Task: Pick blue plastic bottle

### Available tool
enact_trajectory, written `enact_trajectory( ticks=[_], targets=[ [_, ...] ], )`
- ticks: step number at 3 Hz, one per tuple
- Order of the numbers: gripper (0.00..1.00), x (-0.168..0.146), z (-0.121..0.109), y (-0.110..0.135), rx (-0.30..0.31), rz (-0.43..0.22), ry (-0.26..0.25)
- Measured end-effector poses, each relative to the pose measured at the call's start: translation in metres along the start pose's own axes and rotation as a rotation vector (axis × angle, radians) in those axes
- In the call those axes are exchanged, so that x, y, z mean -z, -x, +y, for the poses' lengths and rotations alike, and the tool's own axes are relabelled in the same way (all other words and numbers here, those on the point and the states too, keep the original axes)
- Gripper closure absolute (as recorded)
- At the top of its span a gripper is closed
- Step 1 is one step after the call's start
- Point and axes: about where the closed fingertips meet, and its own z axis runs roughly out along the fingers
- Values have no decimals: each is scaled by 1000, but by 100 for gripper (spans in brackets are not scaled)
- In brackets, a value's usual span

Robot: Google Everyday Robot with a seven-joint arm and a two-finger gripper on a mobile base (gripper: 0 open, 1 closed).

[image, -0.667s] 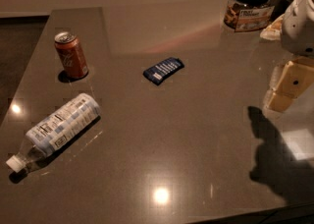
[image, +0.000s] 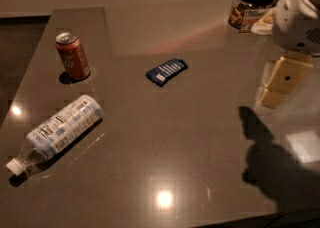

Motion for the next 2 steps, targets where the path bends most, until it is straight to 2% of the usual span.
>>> enact_trajectory(
  ticks=[2],
  targets=[
    [0,-9,-9,89,154,-92,19]
  ],
)
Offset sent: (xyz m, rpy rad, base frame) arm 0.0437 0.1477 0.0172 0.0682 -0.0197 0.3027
